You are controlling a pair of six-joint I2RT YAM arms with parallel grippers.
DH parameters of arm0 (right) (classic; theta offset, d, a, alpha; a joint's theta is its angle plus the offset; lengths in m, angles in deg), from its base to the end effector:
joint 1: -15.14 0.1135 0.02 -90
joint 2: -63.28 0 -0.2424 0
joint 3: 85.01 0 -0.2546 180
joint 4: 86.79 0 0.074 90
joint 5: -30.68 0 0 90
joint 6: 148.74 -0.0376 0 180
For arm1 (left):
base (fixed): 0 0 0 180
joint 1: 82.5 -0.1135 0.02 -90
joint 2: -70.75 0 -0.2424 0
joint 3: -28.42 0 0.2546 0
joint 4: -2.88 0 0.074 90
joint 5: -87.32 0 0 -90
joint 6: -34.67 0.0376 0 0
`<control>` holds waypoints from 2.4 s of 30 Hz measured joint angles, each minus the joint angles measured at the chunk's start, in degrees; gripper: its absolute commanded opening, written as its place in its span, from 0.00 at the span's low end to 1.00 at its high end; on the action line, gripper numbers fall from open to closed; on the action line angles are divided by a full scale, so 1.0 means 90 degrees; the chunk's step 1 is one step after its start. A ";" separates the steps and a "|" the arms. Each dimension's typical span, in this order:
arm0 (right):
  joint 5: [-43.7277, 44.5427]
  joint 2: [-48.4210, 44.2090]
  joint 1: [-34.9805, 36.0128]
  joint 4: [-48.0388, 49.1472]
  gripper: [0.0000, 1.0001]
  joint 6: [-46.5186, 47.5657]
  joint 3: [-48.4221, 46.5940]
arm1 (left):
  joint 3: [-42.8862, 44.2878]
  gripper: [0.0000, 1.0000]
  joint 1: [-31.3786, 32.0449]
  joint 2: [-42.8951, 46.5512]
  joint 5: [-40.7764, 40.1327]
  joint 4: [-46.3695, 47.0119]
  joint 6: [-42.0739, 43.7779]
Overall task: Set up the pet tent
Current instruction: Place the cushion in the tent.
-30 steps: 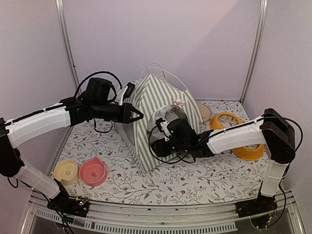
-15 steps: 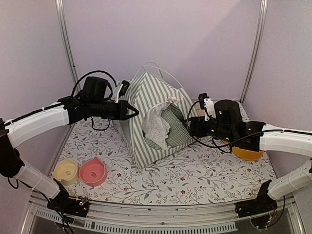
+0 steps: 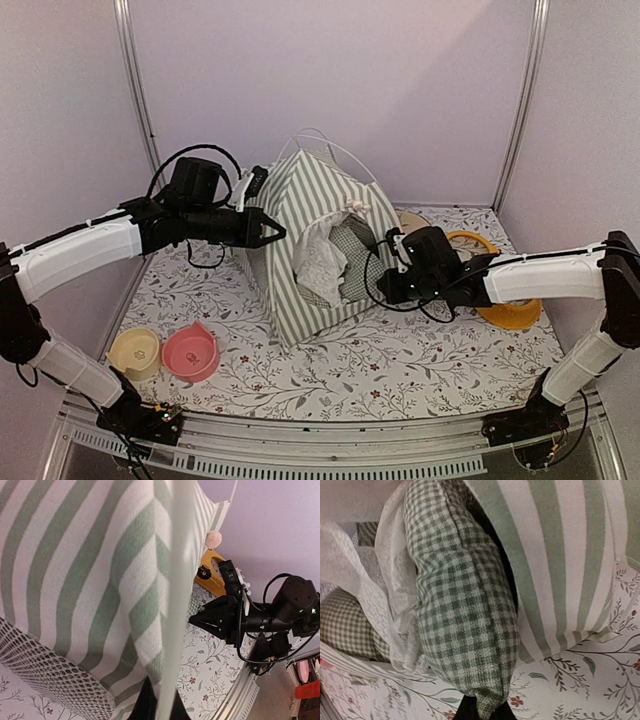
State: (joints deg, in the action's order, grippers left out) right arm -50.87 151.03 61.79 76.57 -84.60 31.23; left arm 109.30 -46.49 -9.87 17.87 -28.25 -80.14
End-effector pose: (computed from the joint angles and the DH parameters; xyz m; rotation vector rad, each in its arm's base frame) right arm 0.2288 0.2343 0.1798 -0.3410 2.2950 0.4922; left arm 0.2582 -0.2040 0.2978 0.4453 2.1944 -0.9878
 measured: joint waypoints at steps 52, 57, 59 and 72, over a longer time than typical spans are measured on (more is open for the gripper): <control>0.0403 0.0177 0.0753 0.0464 0.69 0.0238 -0.1438 | -0.0087 0.00 0.0109 0.0772 -0.1088 -0.0267 -0.0656; 0.0481 0.1324 0.0350 0.0651 0.73 -0.0078 -0.2195 | -0.0087 0.00 0.0192 0.0729 -0.1141 -0.0202 -0.0695; 0.0481 0.1637 0.0119 0.0714 0.72 -0.0204 -0.2217 | -0.0117 0.00 0.0209 0.0729 -0.1188 -0.0090 -0.0758; 0.0971 0.2883 0.0163 0.0967 0.00 -0.0595 -0.2178 | -0.1088 0.00 0.0323 0.1056 -0.1574 0.0923 -0.1469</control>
State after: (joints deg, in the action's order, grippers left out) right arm -42.13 176.97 63.25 85.27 -89.96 11.63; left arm 99.50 -43.58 -0.36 3.71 -19.94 -93.37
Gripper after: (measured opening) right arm 0.059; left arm 0.019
